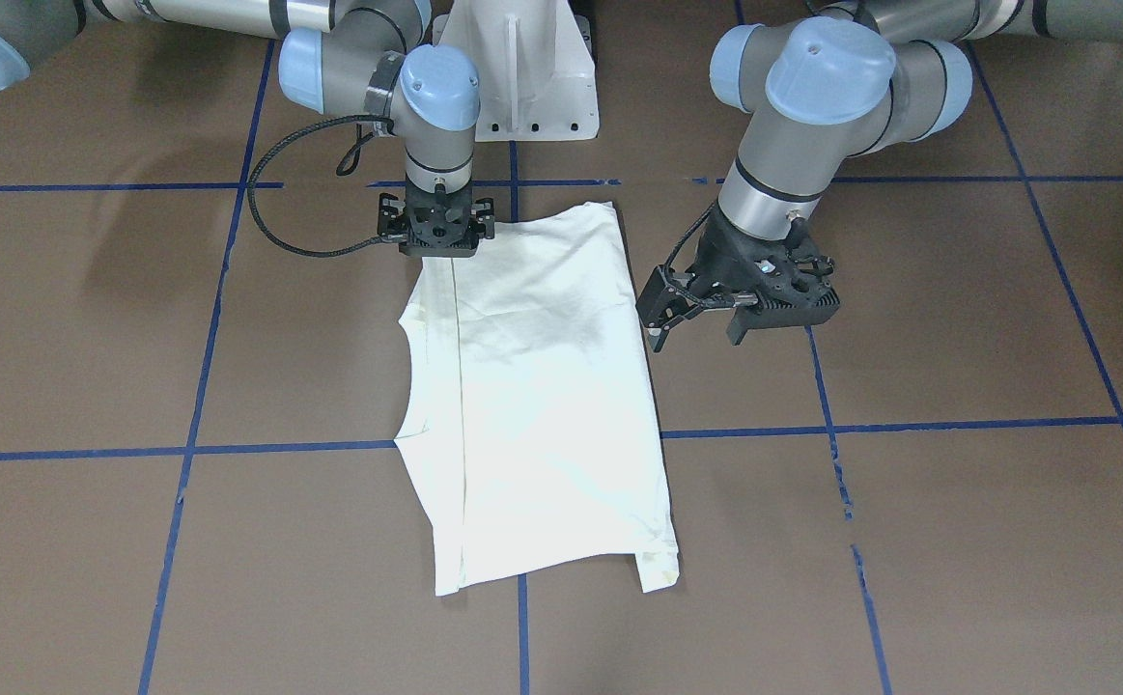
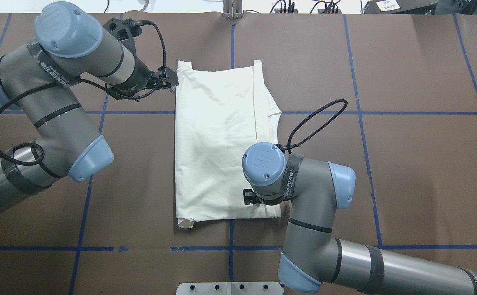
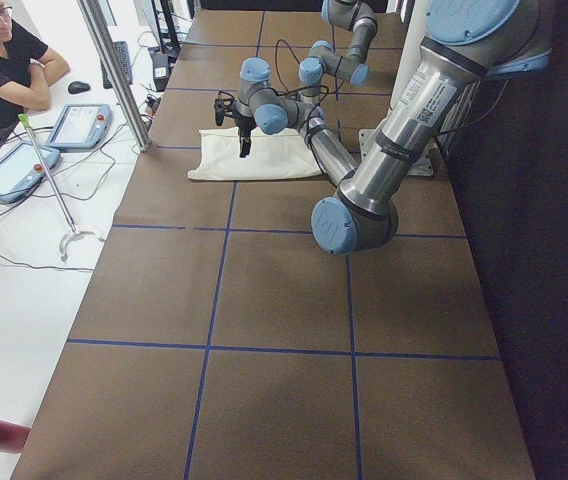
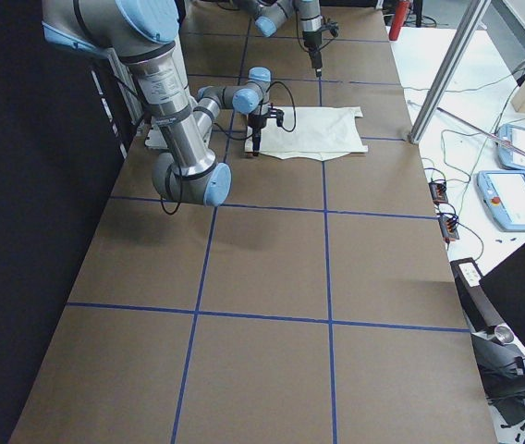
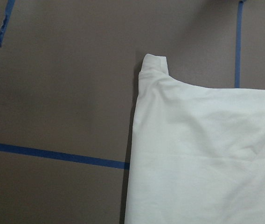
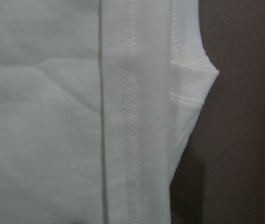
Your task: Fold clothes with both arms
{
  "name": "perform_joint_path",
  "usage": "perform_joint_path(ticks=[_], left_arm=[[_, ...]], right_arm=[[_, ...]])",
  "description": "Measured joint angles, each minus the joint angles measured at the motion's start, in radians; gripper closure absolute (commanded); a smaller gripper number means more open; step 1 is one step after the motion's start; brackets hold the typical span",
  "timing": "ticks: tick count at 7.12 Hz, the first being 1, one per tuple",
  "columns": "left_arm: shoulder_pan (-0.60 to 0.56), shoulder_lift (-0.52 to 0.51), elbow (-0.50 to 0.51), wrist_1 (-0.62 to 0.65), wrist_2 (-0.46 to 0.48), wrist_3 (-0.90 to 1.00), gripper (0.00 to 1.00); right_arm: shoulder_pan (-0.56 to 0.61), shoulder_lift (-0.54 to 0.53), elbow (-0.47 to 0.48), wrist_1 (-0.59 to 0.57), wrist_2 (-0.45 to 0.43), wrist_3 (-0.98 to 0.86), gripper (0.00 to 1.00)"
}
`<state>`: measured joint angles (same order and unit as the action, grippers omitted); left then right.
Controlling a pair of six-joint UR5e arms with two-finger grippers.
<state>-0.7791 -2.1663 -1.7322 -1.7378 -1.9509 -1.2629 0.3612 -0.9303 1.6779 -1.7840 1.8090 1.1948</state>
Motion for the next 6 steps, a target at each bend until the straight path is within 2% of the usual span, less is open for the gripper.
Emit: perform_joint_path(ticks=[6], left_arm=[[0.006,0.003,0.033,-0.049,0.003,-0.007,0.00]], right_arm=[[0.011,-0.011,0.007,-0.016,0.006,-0.017,0.00]])
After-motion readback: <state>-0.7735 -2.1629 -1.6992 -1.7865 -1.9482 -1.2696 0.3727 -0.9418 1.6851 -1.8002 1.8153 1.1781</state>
